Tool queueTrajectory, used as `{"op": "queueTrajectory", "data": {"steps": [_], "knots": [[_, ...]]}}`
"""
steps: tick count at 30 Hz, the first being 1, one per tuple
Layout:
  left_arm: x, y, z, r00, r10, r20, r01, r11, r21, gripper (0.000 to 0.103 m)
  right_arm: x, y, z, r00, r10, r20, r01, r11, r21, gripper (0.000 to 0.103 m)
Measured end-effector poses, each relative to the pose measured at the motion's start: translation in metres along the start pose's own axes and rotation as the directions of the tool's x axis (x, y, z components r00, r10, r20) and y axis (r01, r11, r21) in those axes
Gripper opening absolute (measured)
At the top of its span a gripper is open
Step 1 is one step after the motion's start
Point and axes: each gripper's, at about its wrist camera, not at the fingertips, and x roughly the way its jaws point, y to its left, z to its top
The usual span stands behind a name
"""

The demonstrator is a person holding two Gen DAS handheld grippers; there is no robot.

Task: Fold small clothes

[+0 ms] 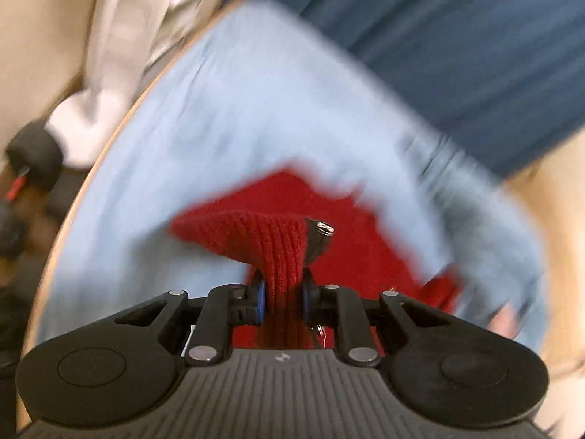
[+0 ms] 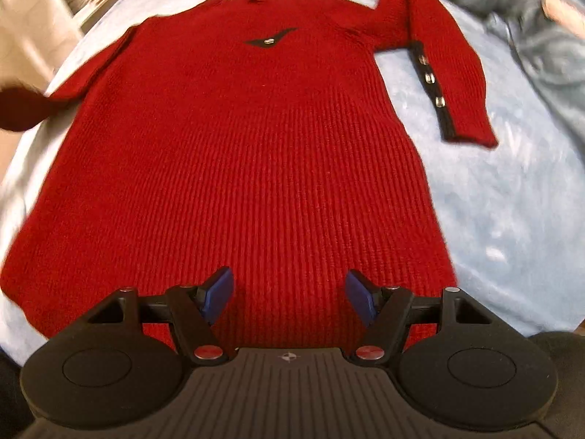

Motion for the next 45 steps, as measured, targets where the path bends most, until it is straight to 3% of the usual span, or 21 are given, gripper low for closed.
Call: {"op": "queueTrajectory", "data": {"steps": [2, 5, 7, 10, 11, 12, 14, 16, 17, 21, 23, 24, 27, 30, 33, 35, 37, 40, 43, 44, 45], "knots": [[-0.002, -0.037, 0.031, 0.997, -0.074, 0.032, 0.075, 0.997, -0.015, 0.020, 0.009, -0.009, 0.003, 0.999, 0.033, -0.024, -0.031, 0.995, 0.095, 0.070], [0.027, -0.108, 0.051, 0.984, -0.179, 0.006, 0.179, 0.984, 0.011, 0.020, 0.019, -0.020, 0.006, 0.997, 0.063, -0.046, -0.053, 0.979, 0.198, 0.070], [0.063, -0.156, 0.047, 0.972, -0.232, -0.044, 0.233, 0.972, 0.025, 0.020, 0.023, -0.024, 0.007, 0.997, 0.066, -0.045, -0.054, 0.971, 0.234, 0.070], [0.136, -0.220, 0.021, 0.963, -0.255, -0.092, 0.259, 0.965, 0.031, 0.024, 0.027, -0.033, 0.006, 0.997, 0.055, -0.045, -0.040, 0.961, 0.272, 0.070], [0.165, -0.235, 0.005, 0.965, -0.241, -0.101, 0.245, 0.969, 0.021, 0.041, 0.028, -0.037, 0.005, 0.998, 0.051, -0.045, -0.035, 0.957, 0.288, 0.070], [0.196, -0.247, -0.012, 0.966, -0.220, -0.134, 0.225, 0.974, 0.028, 0.073, 0.029, -0.042, 0.003, 0.997, 0.055, -0.048, -0.038, 0.954, 0.299, 0.070], [0.246, -0.258, -0.045, 0.954, -0.161, -0.254, 0.177, 0.983, 0.042, 0.096, 0.031, -0.049, 0.001, 0.996, 0.073, -0.055, -0.052, 0.949, 0.312, 0.070], [0.275, -0.250, -0.067, 0.923, -0.137, -0.359, 0.162, 0.986, 0.040, 0.096, 0.030, -0.053, 0.000, 0.995, 0.086, -0.055, -0.065, 0.947, 0.314, 0.070], [0.277, -0.238, -0.073, 0.921, -0.125, -0.368, 0.144, 0.989, 0.027, 0.096, 0.028, -0.056, 0.000, 0.994, 0.094, -0.052, -0.073, 0.947, 0.313, 0.070], [0.242, -0.158, -0.062, 0.959, -0.043, -0.279, 0.038, 0.999, -0.024, 0.100, 0.024, -0.065, -0.001, 0.994, 0.110, -0.026, -0.098, 0.954, 0.284, 0.070], [0.208, -0.123, -0.050, 0.981, 0.061, -0.182, -0.064, 0.998, -0.015, 0.103, 0.022, -0.068, 0.003, 0.993, 0.119, -0.009, -0.111, 0.955, 0.275, 0.070], [0.193, -0.107, -0.039, 0.983, 0.116, -0.142, -0.118, 0.993, -0.008, 0.103, 0.021, -0.068, 0.007, 0.992, 0.126, 0.003, -0.122, 0.954, 0.273, 0.070], [0.174, -0.068, -0.025, 0.964, 0.250, -0.088, -0.250, 0.968, 0.007, 0.103, 0.013, -0.066, 0.024, 0.987, 0.138, 0.082, -0.156, 0.950, 0.271, 0.070], [0.184, -0.054, -0.015, 0.960, 0.268, -0.085, -0.270, 0.963, -0.017, 0.103, 0.006, -0.063, 0.064, 0.964, 0.203, 0.175, -0.243, 0.936, 0.254, 0.070], [0.211, -0.051, -0.007, 0.963, 0.250, -0.096, -0.252, 0.968, -0.005, 0.103, 0.011, -0.059, 0.134, 0.927, 0.248, 0.282, -0.321, 0.913, 0.250, 0.073], [0.235, -0.053, 0.001, 0.961, 0.257, -0.102, -0.257, 0.966, 0.019, 0.103, 0.028, -0.055, 0.180, 0.910, 0.240, 0.339, -0.328, 0.916, 0.230, 0.074], [0.258, -0.059, 0.008, 0.957, 0.275, -0.096, -0.272, 0.961, 0.041, 0.103, 0.054, -0.050, 0.221, 0.919, 0.169, 0.356, -0.258, 0.941, 0.220, 0.074], [0.293, -0.063, 0.014, 0.948, 0.307, -0.089, -0.301, 0.951, 0.070, 0.103, 0.102, -0.043, 0.268, 0.947, 0.134, 0.291, -0.195, 0.962, 0.191, 0.074], [0.329, -0.067, 0.023, 0.910, 0.398, -0.116, -0.390, 0.917, 0.084, 0.102, 0.146, -0.037, 0.293, 0.966, 0.159, 0.203, -0.202, 0.955, 0.217, 0.074], [0.338, -0.067, 0.025, 0.903, 0.412, -0.122, -0.403, 0.911, 0.092, 0.097, 0.158, -0.033, 0.296, 0.975, 0.135, 0.177, -0.174, 0.959, 0.224, 0.074], [0.343, -0.069, 0.025, 0.898, 0.428, -0.100, -0.418, 0.902, 0.106, 0.066, 0.167, -0.028, 0.298, 0.980, 0.113, 0.166, -0.150, 0.962, 0.230, 0.073]]}}
